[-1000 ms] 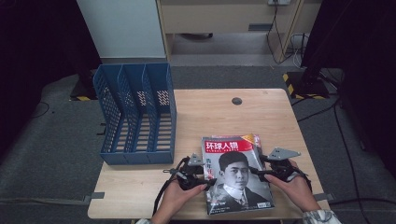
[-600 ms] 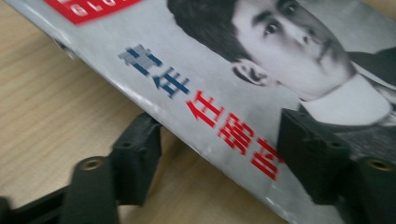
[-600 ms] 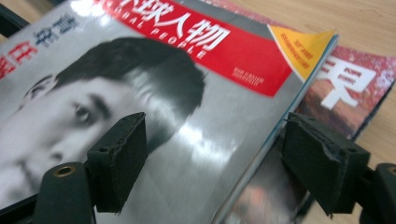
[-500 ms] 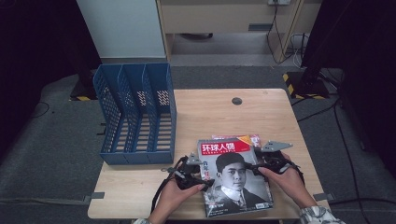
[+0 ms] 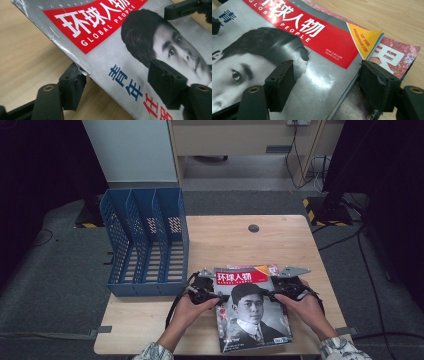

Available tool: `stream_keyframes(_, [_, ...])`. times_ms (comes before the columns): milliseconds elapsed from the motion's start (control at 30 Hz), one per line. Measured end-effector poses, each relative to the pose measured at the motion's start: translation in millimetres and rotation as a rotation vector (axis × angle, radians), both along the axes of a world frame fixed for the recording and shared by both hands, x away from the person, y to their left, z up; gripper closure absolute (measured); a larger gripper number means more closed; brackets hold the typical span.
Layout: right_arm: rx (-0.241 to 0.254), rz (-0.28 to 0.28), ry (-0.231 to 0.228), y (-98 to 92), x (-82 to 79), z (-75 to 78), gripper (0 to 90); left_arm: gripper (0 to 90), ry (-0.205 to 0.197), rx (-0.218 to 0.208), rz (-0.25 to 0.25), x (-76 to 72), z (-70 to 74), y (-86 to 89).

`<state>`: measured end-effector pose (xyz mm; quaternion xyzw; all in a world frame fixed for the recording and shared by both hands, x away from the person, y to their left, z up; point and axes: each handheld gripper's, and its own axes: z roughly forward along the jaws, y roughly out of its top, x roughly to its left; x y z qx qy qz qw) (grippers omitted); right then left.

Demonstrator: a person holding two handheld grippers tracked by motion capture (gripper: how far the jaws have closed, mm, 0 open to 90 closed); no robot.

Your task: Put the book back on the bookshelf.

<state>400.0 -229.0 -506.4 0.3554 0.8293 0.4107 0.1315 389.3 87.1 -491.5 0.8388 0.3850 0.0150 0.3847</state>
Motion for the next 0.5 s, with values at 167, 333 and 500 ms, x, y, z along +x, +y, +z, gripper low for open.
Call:
stream_keyframes(167, [0.011, 0.004, 0.001, -1.1, 1.3, 1.4, 31.7, 39.5, 0.0, -0.002, -0.005, 2.6, 6.0, 2.9])
stream_keyframes(333, [-0.003, 0.01, -0.006, 2.8, 3.1, -0.1, 32.4, 56.3, 0.005, 0.002, -0.012, -1.3, 8.2, 4.9])
stream_keyframes(500, [-0.02, 0.014, -0.014, 9.2, 4.9, 0.1, 32.3, 60.6, 0.019, 0.003, -0.022, -4.2, 7.5, 5.2])
